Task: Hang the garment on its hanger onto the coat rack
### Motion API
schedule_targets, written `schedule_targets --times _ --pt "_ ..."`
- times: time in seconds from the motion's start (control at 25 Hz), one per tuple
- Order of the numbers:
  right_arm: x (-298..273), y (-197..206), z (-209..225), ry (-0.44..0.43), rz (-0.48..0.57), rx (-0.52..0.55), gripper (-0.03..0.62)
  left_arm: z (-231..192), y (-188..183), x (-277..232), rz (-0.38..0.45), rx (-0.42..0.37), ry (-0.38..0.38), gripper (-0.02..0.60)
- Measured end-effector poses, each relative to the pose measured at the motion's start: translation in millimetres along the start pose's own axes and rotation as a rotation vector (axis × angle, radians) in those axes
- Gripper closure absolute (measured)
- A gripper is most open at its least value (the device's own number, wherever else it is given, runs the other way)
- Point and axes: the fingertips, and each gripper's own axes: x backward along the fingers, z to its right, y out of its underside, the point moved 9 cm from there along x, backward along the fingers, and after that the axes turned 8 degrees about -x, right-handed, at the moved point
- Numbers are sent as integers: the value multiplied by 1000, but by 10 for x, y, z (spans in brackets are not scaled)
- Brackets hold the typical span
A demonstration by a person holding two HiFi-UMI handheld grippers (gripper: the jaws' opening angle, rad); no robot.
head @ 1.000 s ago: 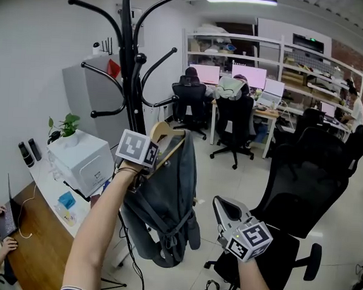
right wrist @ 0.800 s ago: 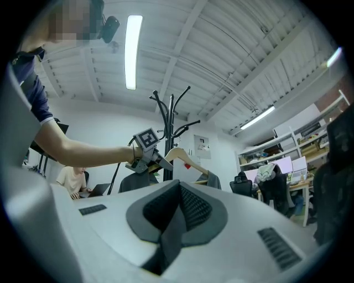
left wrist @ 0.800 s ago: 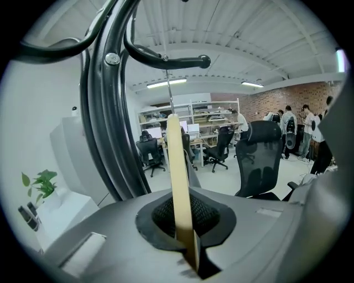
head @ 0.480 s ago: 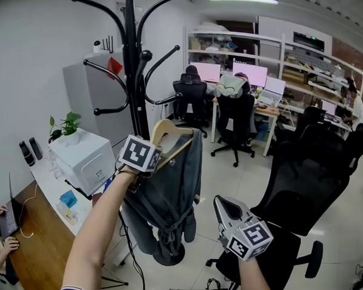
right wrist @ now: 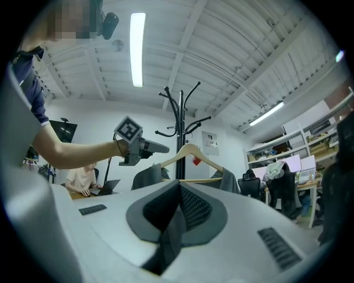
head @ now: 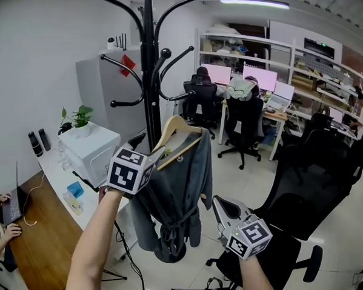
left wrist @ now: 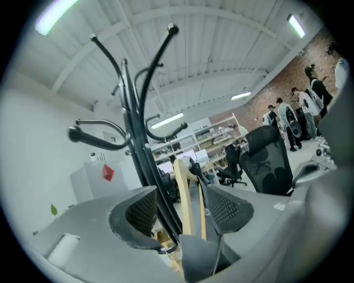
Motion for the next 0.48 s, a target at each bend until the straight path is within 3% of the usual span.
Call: schedule_targets --times 0.08,0.16,0.32,0.48 --pt "1 57 -75 -24 -17 -1 592 92 50 341 110 85 -26 387" --pt "-10 88 -131 -38 -24 5 592 245 161 561 169 143 -26 421" --pt "-42 72 -340 -60 -31 18 592 558 503 772 166 219 0 576" --pt "-21 -5 -548 -41 -17 36 592 870 837 956 184 359 82 577"
